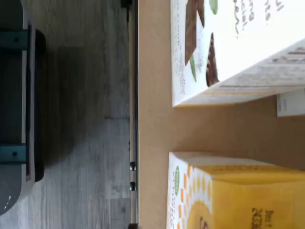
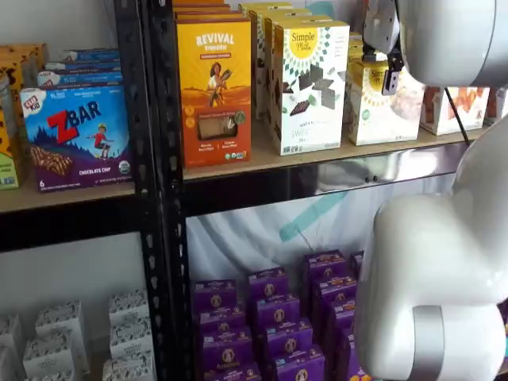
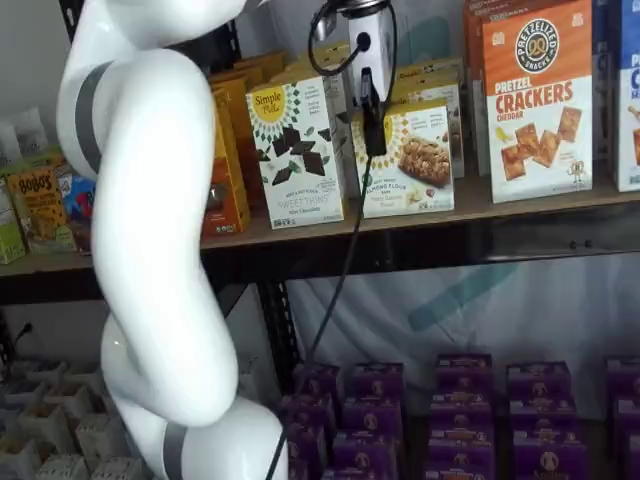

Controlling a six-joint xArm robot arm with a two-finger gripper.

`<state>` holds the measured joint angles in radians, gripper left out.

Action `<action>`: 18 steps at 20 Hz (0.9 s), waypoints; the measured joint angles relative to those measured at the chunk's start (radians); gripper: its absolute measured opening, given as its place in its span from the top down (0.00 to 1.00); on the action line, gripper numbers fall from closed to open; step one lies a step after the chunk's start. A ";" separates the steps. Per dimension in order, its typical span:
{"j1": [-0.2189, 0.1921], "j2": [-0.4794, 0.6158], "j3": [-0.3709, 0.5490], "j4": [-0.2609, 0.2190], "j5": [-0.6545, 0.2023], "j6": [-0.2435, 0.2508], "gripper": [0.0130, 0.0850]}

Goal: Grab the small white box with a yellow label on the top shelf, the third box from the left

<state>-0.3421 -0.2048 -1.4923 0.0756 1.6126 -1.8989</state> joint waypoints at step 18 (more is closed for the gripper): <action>-0.005 -0.003 -0.018 0.020 0.018 -0.001 0.50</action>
<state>-0.3470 -0.2079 -1.5102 0.0957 1.6307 -1.8995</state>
